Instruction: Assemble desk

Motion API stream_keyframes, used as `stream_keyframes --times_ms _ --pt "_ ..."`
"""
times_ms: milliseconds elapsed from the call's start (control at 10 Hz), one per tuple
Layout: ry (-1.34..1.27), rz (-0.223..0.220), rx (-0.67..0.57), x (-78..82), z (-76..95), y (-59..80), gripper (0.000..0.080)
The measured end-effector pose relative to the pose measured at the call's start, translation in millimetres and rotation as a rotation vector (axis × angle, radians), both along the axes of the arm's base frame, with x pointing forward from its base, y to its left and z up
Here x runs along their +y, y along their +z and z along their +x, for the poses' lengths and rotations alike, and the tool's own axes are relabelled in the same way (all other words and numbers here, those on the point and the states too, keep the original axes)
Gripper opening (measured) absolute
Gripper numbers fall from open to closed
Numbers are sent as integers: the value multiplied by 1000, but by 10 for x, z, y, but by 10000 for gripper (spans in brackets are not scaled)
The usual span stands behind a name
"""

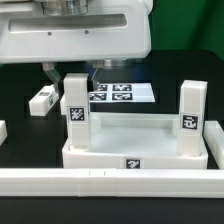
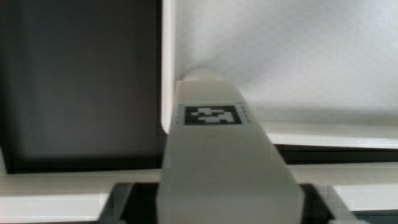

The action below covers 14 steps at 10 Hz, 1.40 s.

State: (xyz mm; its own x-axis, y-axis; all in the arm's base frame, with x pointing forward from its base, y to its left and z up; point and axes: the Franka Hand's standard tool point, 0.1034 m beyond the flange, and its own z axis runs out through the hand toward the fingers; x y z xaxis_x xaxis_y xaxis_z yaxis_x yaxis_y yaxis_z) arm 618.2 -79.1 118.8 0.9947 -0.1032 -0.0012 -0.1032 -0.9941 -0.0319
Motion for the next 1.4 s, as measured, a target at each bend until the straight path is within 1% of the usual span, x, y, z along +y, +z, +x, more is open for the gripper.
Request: stream_keyframes --times_ms 300,700,900,1200,1400 --pt "-233 7 7 10 -1 -2 288" --pt "-659 25 24 56 1 -14 289" --pt "-804 25 22 82 21 -17 289" --pt "-1100 30 36 122 28 -18 290" --pt "-1188 38 42 142 32 -18 290"
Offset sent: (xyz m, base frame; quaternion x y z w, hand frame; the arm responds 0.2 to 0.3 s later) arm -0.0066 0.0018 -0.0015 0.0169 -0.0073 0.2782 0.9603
